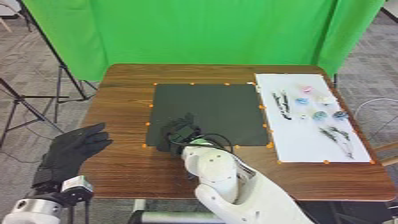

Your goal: Arrange flowers

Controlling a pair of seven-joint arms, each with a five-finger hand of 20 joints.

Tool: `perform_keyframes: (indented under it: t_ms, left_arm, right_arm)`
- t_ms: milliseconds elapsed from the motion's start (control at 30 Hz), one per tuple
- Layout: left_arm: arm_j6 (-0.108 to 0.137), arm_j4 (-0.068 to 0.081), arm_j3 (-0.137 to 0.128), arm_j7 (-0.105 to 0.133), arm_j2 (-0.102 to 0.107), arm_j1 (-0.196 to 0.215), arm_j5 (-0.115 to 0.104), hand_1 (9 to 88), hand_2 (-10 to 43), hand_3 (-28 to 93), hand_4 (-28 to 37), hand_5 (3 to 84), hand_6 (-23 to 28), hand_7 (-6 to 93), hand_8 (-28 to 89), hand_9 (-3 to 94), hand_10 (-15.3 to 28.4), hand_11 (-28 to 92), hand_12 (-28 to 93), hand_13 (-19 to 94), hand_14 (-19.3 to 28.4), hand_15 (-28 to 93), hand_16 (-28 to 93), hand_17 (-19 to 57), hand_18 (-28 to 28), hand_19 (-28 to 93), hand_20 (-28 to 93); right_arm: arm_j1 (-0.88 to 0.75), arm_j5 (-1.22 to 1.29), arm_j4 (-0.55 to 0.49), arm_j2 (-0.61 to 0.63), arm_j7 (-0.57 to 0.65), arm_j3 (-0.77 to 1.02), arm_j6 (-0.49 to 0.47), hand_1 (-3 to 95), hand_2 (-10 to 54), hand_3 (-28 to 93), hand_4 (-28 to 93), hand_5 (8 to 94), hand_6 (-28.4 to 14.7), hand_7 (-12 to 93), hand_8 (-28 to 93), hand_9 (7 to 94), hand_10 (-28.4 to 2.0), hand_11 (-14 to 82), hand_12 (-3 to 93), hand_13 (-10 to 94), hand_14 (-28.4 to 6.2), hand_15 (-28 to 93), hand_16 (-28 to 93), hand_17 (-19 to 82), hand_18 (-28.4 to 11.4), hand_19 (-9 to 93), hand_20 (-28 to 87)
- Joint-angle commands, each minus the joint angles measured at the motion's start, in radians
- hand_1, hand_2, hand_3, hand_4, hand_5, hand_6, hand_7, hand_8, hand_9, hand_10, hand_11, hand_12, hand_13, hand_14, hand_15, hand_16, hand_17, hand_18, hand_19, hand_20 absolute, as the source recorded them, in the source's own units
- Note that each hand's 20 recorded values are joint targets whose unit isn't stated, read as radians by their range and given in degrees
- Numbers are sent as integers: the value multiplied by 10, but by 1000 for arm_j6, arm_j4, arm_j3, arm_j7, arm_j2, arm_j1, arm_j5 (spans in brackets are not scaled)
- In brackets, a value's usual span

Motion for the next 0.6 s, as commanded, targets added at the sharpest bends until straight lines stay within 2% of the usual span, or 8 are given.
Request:
perform_keyframes:
  t_ms: [33, 100, 167, 233, 367, 400, 567, 600]
  left_arm:
    - [27, -22, -28, 36, 11, 82, -17, 275, 90, 792, -131, 508, 170, 115, -77, 439, 252, 336, 129, 322, 284, 616, -111, -73, 226, 562, 303]
    - [36, -28, -34, 43, 9, 99, -19, 274, 89, 791, -128, 507, 170, 114, -75, 434, 251, 340, 128, 318, 284, 619, -112, -73, 226, 563, 301]
    - [42, -31, -40, 62, 14, 118, -35, 274, 85, 794, -127, 508, 169, 113, -74, 435, 252, 342, 127, 318, 284, 621, -114, -73, 226, 564, 300]
    - [47, -36, -47, 63, 12, 133, -33, 274, 85, 794, -128, 509, 169, 114, -73, 435, 252, 344, 126, 318, 284, 623, -116, -74, 226, 566, 299]
    - [50, -39, -44, 55, -2, 140, -29, 274, 84, 793, -129, 507, 166, 117, -72, 426, 243, 359, 127, 315, 284, 629, -119, -74, 226, 569, 296]
    - [64, -40, -40, 75, 17, 151, -44, 274, 83, 793, -128, 505, 163, 117, -72, 424, 240, 361, 126, 313, 284, 630, -120, -74, 226, 570, 296]
    - [62, -44, -46, 70, 8, 151, -37, 273, 82, 792, -125, 492, 156, 127, -76, 411, 230, 372, 116, 303, 284, 635, -127, -75, 226, 572, 293]
    - [83, -47, -45, 94, 36, 168, -59, 273, 82, 792, -124, 490, 155, 128, -76, 411, 229, 374, 114, 302, 284, 636, -128, -74, 226, 573, 292]
  right_arm:
    - [26, 48, -92, 76, 25, -45, 100, 127, 172, 781, -220, 617, -43, 130, -129, 408, -284, 493, 333, 313, -284, 849, 162, 17, -284, 641, 381]
    - [31, 108, -132, 96, 24, -41, 119, 134, 147, 777, -217, 623, -46, 127, -125, 425, -284, 474, 336, 325, -284, 837, 182, 40, -284, 590, 478]
    - [32, 196, -175, 111, 36, -31, 151, 136, 143, 775, -216, 626, -46, 123, -122, 431, -284, 470, 333, 328, -284, 836, 183, 48, -284, 578, 503]
    - [14, 230, -219, 122, 18, -3, 175, 136, 142, 775, -216, 627, -46, 122, -121, 432, -284, 471, 332, 328, -284, 836, 183, 50, -284, 573, 514]
    - [11, 244, -271, 177, 35, 52, 244, 159, 90, 769, -210, 648, -38, 136, -123, 451, -284, 473, 331, 340, -284, 843, 199, 85, -284, 564, 541]
    - [19, 244, -273, 199, 54, 66, 266, 167, 83, 777, -208, 647, -43, 137, -122, 454, -284, 476, 333, 347, -284, 844, 200, 91, -284, 566, 544]
    - [-1, 259, -237, 316, 122, 217, 302, 213, 57, 809, -216, 665, -79, 150, -114, 504, -284, 527, 332, 423, -284, 847, 205, 150, -284, 607, 549]
    - [-16, 257, -225, 340, 133, 257, 294, 221, 52, 812, -223, 670, -82, 151, -114, 514, -284, 540, 315, 432, -284, 846, 207, 157, -284, 627, 527]
